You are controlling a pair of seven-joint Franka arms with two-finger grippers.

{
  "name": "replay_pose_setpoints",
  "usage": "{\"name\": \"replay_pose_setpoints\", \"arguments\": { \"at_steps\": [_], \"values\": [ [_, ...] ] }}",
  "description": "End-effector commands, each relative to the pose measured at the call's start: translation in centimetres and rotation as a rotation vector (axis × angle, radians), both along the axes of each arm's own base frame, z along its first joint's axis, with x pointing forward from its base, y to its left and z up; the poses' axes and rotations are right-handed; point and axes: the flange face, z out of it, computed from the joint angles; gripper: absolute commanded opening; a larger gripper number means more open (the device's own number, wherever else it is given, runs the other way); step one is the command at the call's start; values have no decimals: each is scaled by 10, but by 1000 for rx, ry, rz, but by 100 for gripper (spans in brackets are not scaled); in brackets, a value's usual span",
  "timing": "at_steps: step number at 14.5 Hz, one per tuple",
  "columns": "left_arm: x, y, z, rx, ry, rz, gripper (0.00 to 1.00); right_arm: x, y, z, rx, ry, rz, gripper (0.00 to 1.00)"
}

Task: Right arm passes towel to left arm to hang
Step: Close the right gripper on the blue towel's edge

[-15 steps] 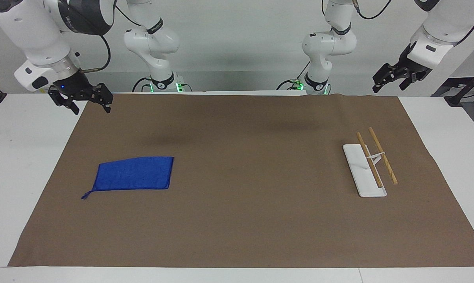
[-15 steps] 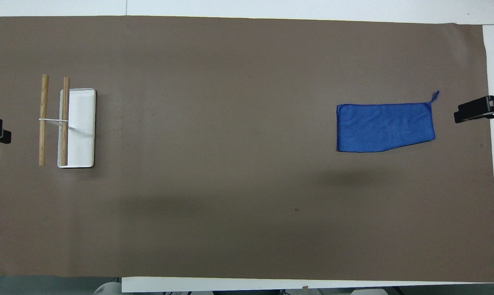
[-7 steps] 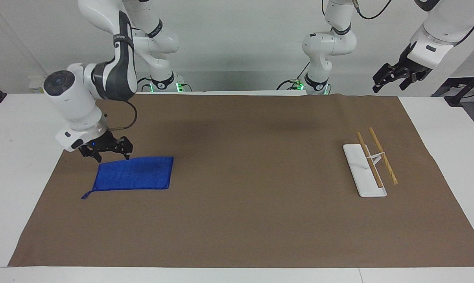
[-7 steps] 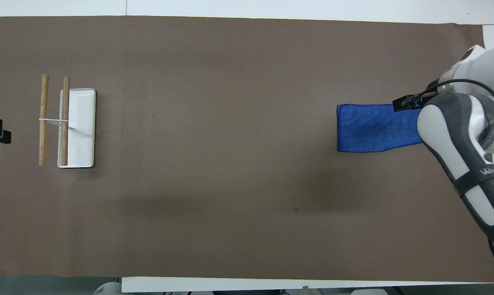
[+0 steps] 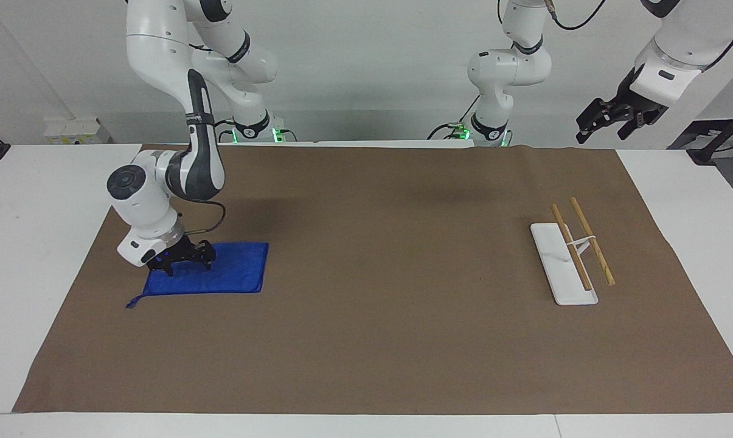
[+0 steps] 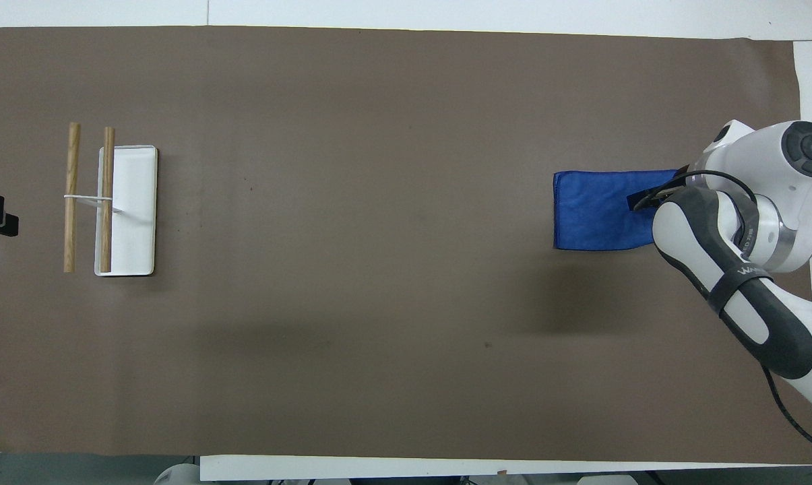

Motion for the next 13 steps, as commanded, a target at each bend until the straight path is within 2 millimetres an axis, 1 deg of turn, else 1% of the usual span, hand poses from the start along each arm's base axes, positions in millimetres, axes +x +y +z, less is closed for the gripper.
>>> {"name": "replay_pose_setpoints", "arguments": {
  "at_steps": [1, 3, 8, 9, 10, 11, 12, 13],
  "values": [
    [-6, 2, 2, 8, 7, 0, 100, -7, -3, 2, 3, -7, 19, 97],
    [-6, 2, 3, 8, 4, 0, 100, -8, -2, -1, 3, -2, 30, 95],
    [-6, 2, 3, 8, 5, 0, 100, -13, -2, -12, 1, -25, 35, 94],
    [-6, 2, 2, 8, 5, 0, 100, -13, -2, -11, 1, -26, 35, 92],
    [-6, 2, 2, 8, 7, 0, 100, -13, -2, -12, 1, -23, 37, 84],
    [-6, 2, 3, 8, 5, 0, 100, -13, -1, -11, 1, -26, 37, 61],
    [-6, 2, 2, 8, 5, 0, 100, -13, -1, -11, 2, -20, 38, 31],
    [-6, 2, 3, 8, 5, 0, 100, -13, -1, -11, 2, -17, 38, 10]
  ]
}}
